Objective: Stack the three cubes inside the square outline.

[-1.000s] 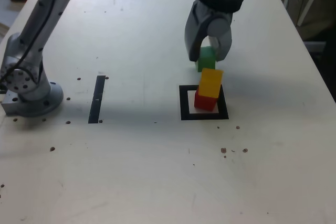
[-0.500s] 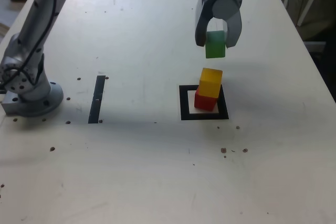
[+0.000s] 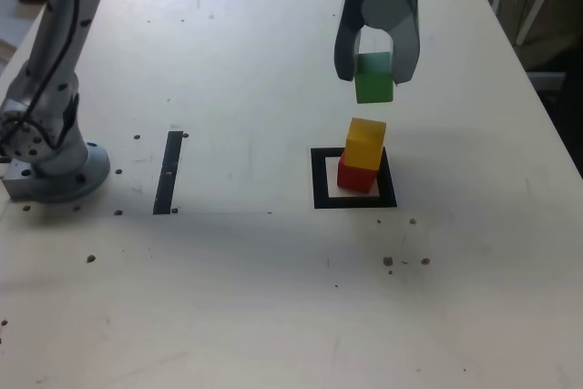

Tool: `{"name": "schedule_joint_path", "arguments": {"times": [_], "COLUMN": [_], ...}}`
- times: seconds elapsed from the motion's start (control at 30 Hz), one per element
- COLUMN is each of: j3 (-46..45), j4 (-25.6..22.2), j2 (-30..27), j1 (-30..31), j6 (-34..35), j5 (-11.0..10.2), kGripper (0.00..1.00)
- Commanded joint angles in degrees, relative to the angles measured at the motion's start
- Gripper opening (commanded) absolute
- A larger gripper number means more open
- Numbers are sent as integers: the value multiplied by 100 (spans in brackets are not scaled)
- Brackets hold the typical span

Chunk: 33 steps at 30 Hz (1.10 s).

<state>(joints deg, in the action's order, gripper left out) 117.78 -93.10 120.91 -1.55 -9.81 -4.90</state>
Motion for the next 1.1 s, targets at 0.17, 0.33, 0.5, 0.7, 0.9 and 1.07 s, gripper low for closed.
{"name": "schedule_joint_path", "arguments": {"times": [0.17, 0.33, 0.5, 0.7, 0.9, 1.07], "j3": [-135, -228, -282, -289, -338, -368], "j4": [-85, -85, -85, -83, -77, -76], "j2": [-49, -57, -59, -51, -24, -6], "j1": [134, 245, 309, 330, 333, 333], "j6": [-21, 6, 56, 84, 78, 75], "j5": [174, 227, 249, 272, 284, 288], "kGripper": [23, 23, 23, 23, 66, 99]}}
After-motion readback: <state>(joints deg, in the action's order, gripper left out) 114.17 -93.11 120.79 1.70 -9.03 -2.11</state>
